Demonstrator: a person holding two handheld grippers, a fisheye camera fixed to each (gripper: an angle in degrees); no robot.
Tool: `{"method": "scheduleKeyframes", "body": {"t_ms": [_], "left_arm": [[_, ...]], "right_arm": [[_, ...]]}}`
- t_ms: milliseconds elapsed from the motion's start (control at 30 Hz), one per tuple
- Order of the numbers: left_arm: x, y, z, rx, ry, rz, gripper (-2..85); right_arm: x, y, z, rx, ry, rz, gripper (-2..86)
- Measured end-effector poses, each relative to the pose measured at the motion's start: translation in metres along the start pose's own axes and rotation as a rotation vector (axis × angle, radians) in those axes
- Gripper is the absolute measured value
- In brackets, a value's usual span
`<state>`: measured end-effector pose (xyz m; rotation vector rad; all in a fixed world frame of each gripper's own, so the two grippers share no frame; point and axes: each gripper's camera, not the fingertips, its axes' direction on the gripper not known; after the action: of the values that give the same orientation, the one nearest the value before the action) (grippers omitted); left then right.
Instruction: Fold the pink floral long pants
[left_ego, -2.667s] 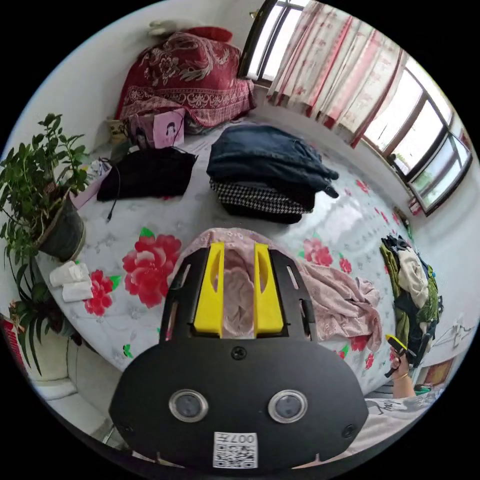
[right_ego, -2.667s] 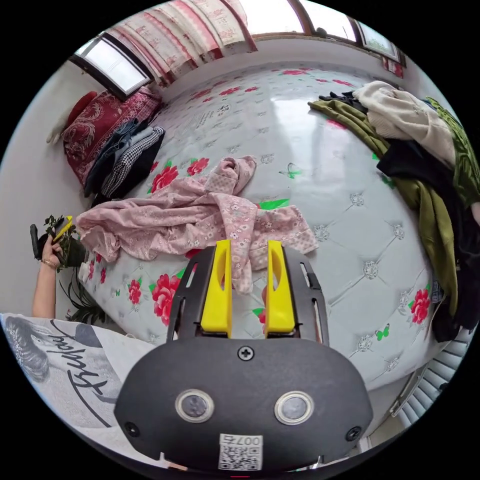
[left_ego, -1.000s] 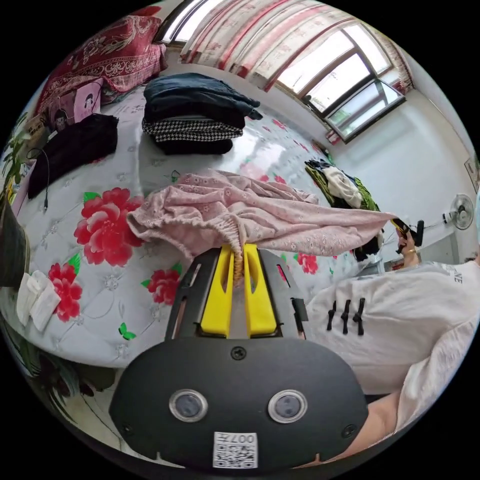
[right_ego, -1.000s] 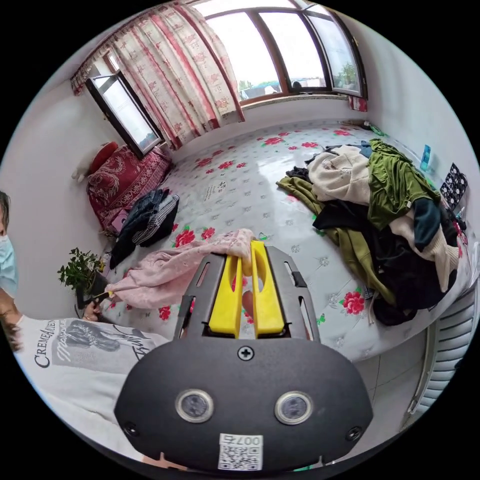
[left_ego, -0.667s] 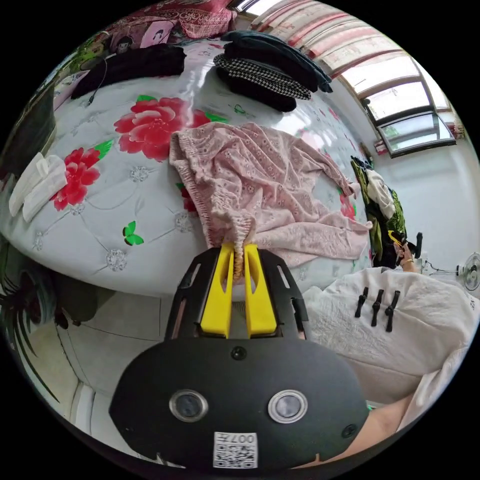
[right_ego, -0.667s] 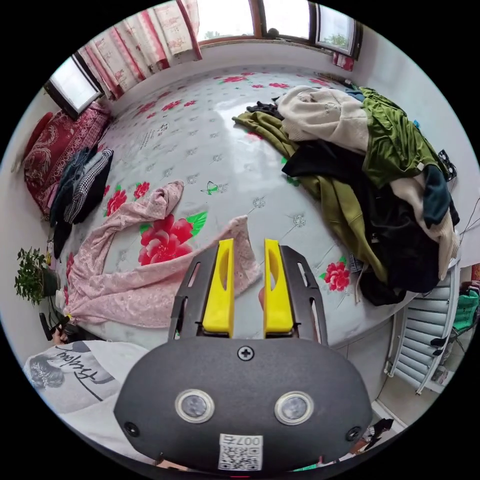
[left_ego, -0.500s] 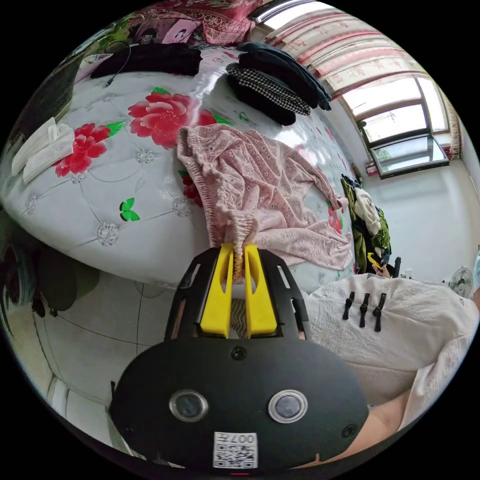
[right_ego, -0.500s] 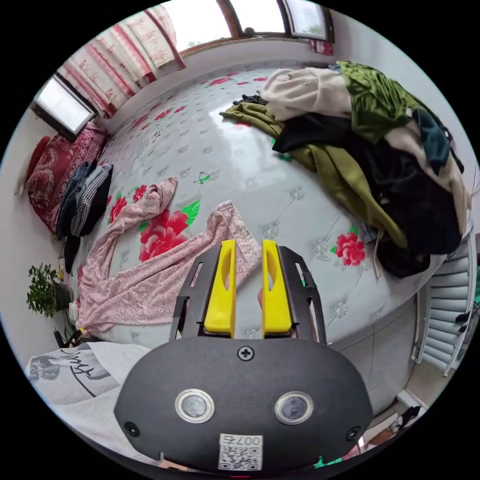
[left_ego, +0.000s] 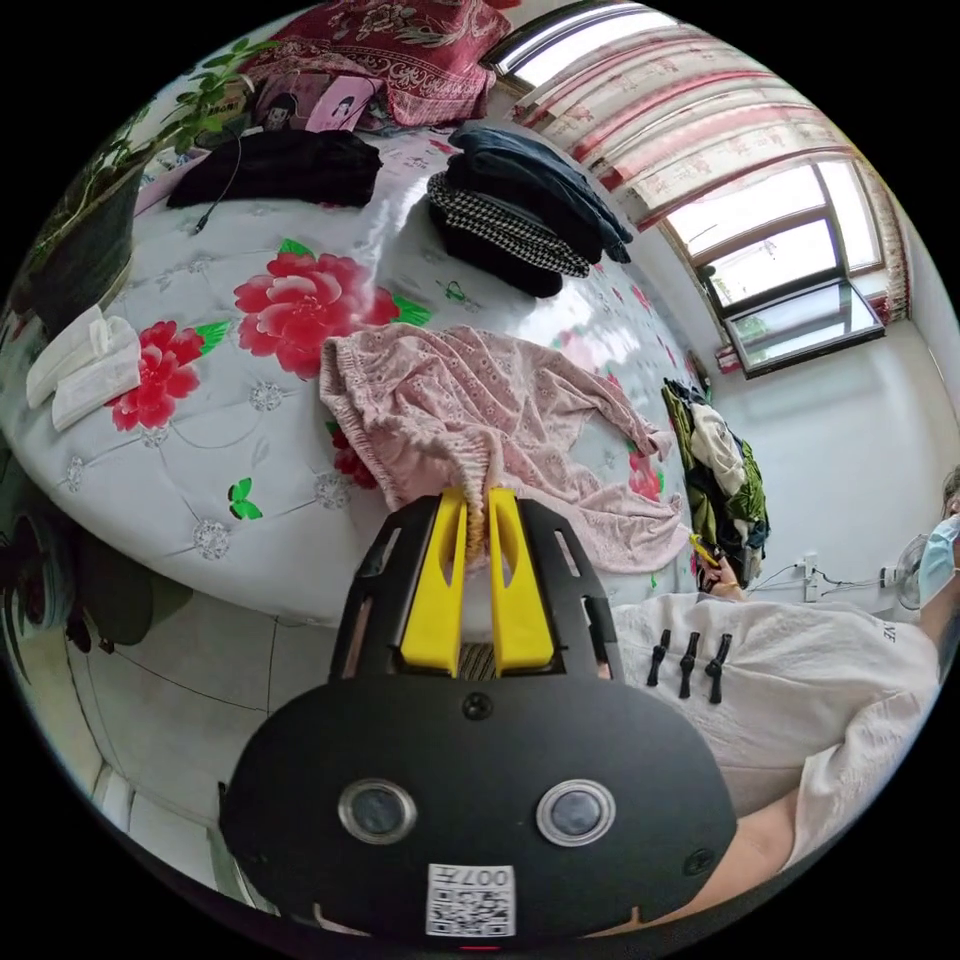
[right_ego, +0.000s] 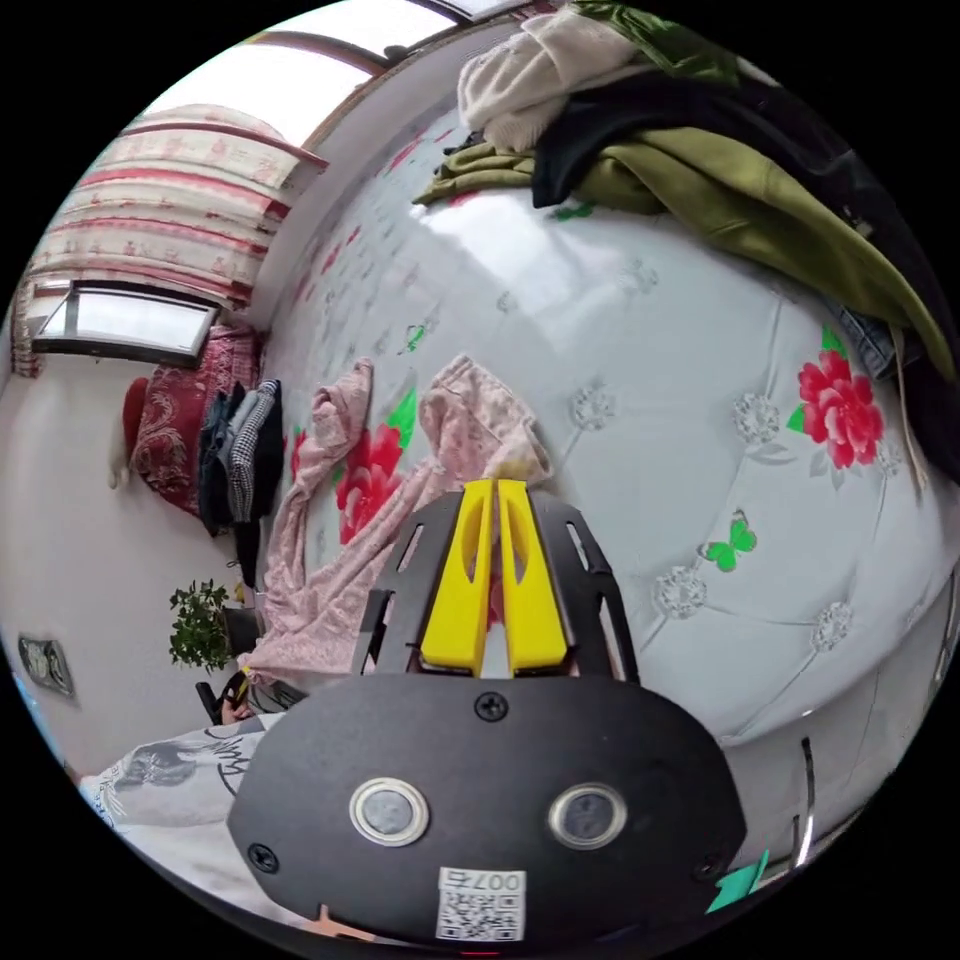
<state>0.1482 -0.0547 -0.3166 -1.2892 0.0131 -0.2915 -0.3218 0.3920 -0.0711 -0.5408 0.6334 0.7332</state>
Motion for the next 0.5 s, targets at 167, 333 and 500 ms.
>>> {"method": "scheduleKeyframes", "body": {"t_ms": [167, 333, 500], "left_arm": [[-0.005, -0.011, 0.022, -0.045, -0.057, -0.042, 3.4], [-0.021, -0.007, 0.032, -0.034, -0.039, -0.119, 3.5], [-0.029, -0.001, 0.032, -0.049, -0.033, -0.136, 3.5]], "right_arm": [[-0.085, -0.033, -0.032, 0.112, -0.074, -0.216, 1.2], [-0.111, -0.042, -0.032, 0.104, 0.006, -0.274, 2.6], [-0.078, -0.03, -0.004, 0.019, 0.104, -0.179, 4.1]]}}
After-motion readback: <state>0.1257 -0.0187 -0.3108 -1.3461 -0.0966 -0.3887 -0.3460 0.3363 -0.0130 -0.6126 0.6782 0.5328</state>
